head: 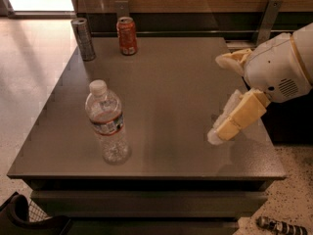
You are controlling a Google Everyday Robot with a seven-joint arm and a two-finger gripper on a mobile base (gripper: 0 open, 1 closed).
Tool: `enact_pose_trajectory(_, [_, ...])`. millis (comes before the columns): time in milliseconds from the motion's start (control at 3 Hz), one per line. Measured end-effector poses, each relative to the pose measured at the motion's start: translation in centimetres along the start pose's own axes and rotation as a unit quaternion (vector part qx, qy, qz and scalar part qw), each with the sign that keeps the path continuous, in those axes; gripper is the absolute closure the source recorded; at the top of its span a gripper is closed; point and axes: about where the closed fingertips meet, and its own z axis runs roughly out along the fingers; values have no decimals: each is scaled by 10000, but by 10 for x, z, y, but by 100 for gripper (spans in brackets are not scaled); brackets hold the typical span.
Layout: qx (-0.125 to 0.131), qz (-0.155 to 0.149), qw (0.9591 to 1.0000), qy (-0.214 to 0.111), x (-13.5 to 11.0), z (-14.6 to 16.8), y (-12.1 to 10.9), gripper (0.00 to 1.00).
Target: Move water bottle near coke can
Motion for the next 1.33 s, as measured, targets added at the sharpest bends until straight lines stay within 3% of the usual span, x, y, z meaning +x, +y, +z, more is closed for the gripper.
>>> enact_pose_trajectory(333, [-324, 223, 9961, -786, -18, 36, 9, 0])
enact_pose_trajectory(667, [-489, 271, 9918, -1150, -29, 55, 14, 0])
enact_pose_trajectory(1000, [-432, 230, 9861, -1586, -39, 66, 21, 0])
enact_pose_trajectory(1333, [-314, -16, 9801, -1958, -56, 72, 30, 0])
